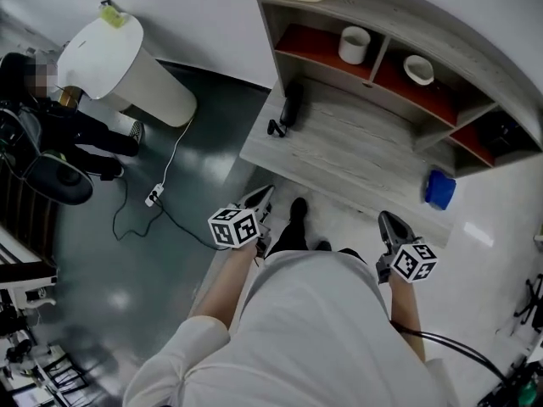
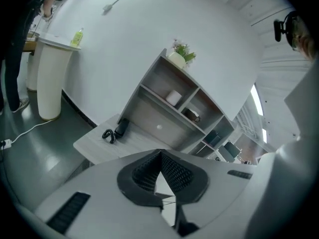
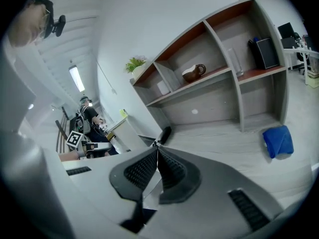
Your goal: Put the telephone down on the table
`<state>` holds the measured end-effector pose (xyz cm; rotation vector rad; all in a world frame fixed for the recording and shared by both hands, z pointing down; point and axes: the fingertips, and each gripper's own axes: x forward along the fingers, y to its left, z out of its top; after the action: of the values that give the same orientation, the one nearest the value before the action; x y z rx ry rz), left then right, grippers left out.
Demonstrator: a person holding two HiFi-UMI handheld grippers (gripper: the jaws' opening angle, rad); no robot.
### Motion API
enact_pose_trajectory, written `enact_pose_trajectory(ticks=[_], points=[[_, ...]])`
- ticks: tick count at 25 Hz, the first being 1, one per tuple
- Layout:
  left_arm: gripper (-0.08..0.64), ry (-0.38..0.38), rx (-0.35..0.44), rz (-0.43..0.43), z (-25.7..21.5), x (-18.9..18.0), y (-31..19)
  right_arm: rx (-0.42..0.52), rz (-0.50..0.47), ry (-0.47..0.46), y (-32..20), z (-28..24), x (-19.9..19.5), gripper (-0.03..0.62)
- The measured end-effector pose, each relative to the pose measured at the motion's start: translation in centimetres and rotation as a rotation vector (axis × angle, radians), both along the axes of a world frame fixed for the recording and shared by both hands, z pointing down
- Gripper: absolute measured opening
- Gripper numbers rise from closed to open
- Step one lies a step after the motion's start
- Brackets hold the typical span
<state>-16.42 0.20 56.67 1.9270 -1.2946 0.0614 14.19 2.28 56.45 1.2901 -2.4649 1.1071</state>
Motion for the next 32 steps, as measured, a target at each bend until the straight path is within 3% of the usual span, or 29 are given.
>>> enact_pose_trajectory(ticks=[6, 12, 19, 26, 32], points=[[0.009, 0.002, 0.013, -0.023, -1.4, 1.8, 7.5, -0.001, -0.095, -0.009, 4.2, 1.1, 0.4, 0.017], [0.009, -0.007, 0.010, -0.061, -2.1, 0.9, 14.0, 0.007, -0.181, -0.021, 8.0, 1.2, -2.2, 0.017], [0.009, 0.040, 0.108, -0.038, -4.4, -0.6, 16.3, 0.073, -0.172, -0.023, 9.0, -0.8, -5.7, 0.015], [0.009, 0.035, 0.092, 0.059, -4.8, -0.5, 17.2, 0.124, -0.190, -0.047, 10.4, -3.2, -10.2, 0.015], [0.009, 0.055, 0.092, 0.089, -4.8, -0.6, 18.0, 0.119, -0.170, -0.044, 11.1, -3.3, -10.9, 0.015]])
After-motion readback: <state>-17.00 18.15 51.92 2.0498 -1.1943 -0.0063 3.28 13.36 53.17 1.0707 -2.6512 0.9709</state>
